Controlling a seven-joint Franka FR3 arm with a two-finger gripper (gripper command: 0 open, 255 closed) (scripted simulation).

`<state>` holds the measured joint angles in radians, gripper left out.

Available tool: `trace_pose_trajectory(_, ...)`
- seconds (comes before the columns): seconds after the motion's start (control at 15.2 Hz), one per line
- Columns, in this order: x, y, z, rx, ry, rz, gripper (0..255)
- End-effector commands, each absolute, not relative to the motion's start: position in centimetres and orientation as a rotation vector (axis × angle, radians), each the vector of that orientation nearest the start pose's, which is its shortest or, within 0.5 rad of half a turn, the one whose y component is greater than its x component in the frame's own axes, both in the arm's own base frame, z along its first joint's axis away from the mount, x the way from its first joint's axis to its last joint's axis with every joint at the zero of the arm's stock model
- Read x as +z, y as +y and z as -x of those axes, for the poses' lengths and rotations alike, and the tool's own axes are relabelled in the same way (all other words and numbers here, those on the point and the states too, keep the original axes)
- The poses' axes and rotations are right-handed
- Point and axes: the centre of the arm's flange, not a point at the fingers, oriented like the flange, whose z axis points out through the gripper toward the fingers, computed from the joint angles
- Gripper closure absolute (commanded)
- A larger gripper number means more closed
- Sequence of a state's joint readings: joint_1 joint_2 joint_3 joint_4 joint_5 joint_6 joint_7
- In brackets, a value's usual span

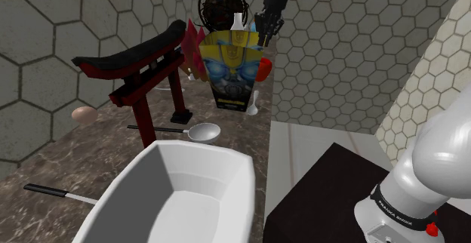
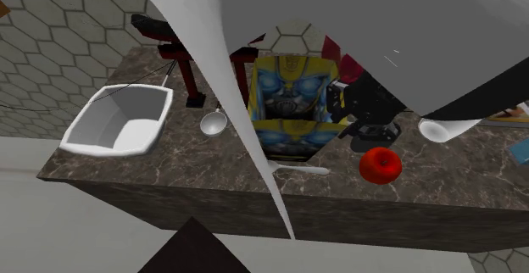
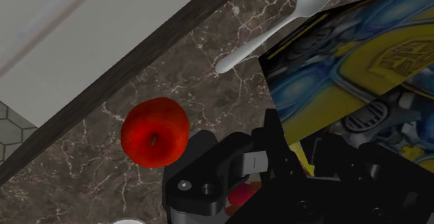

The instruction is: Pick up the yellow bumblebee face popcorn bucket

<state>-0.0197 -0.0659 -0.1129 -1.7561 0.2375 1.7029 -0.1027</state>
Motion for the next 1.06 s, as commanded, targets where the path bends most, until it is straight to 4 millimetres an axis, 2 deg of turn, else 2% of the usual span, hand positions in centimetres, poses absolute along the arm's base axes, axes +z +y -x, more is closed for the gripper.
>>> trace_pose_trajectory(0.0,59.5,-5.2,-54.0,-0.061,0.087,2.900,255)
trace_pose_trajectory(0.86,66.4,-5.2,-54.0,-0.061,0.087,2.900,255)
trace_pose_trajectory(0.99,66.4,-5.2,-54.0,-0.061,0.087,2.900,255)
